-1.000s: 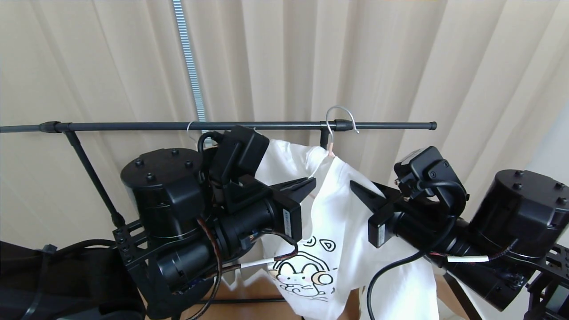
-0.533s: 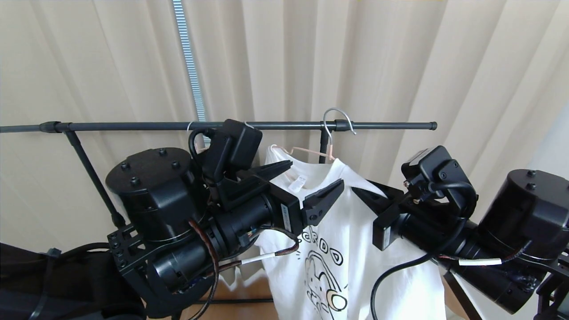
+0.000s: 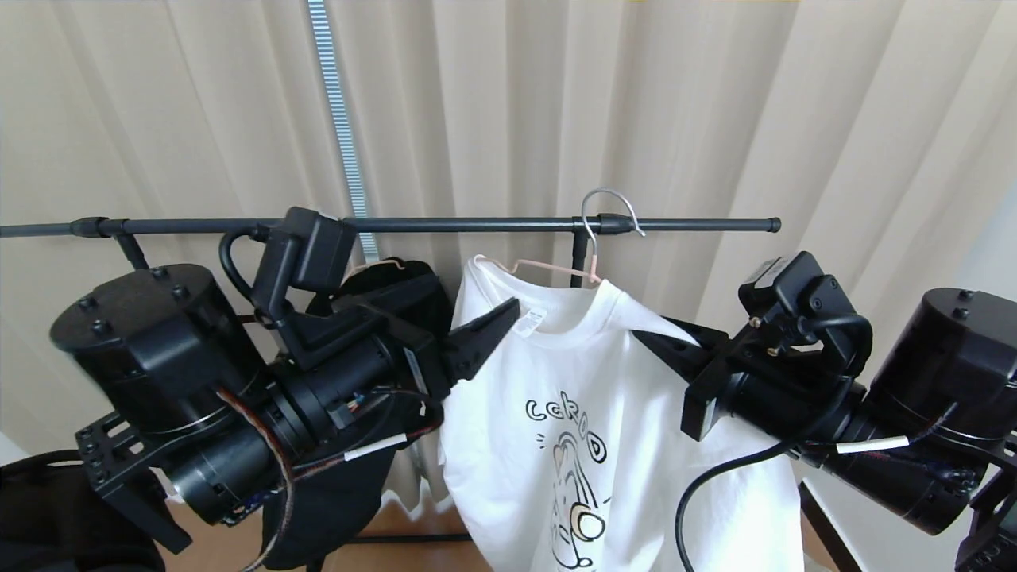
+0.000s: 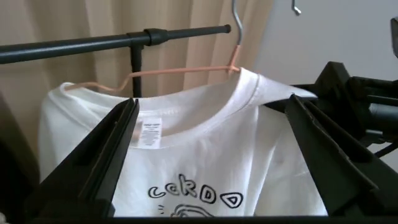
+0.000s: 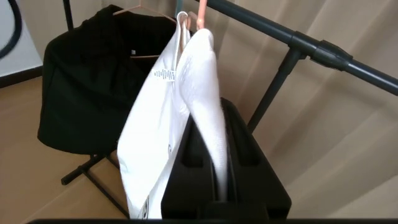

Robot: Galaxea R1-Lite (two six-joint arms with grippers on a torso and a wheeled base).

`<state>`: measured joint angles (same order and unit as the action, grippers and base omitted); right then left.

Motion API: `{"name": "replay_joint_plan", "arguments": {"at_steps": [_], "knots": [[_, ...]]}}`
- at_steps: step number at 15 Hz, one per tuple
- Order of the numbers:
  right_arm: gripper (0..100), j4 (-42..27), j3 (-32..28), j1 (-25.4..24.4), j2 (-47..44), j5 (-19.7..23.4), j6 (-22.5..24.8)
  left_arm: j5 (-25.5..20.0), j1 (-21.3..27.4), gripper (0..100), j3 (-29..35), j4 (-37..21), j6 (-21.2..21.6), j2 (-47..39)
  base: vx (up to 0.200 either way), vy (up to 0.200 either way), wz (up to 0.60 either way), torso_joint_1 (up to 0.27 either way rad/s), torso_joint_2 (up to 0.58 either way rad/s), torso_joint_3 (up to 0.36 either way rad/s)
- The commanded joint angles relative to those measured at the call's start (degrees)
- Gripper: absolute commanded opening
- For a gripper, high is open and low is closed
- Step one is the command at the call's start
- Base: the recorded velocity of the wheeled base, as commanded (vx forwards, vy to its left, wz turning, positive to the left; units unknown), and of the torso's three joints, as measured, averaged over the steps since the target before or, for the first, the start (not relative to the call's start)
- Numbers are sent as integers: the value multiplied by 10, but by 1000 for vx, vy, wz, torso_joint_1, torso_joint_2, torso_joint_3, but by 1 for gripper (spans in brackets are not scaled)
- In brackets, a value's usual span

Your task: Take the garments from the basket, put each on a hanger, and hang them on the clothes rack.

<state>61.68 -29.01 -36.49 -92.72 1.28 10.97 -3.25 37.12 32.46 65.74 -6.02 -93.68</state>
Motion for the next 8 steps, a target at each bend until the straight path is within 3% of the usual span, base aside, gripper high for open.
{"name": "replay_joint_plan", "arguments": {"at_steps": [1,3,6,8], "knots": [[0,0,3,26,7,25,0,-1,-51,100,-5,-43,0,29,0,0,0,0,0,0],[0,0,10,34,10,53,0,3,-86,100,15,-112,-13,23,0,0,0,0,0,0],[0,0,13,34,11,60,1,69,-86,100,95,-185,-43,-51,0,0,0,0,0,0],[0,0,13,33,11,59,2,75,-78,100,142,-235,-65,-77,0,0,0,0,0,0]]}}
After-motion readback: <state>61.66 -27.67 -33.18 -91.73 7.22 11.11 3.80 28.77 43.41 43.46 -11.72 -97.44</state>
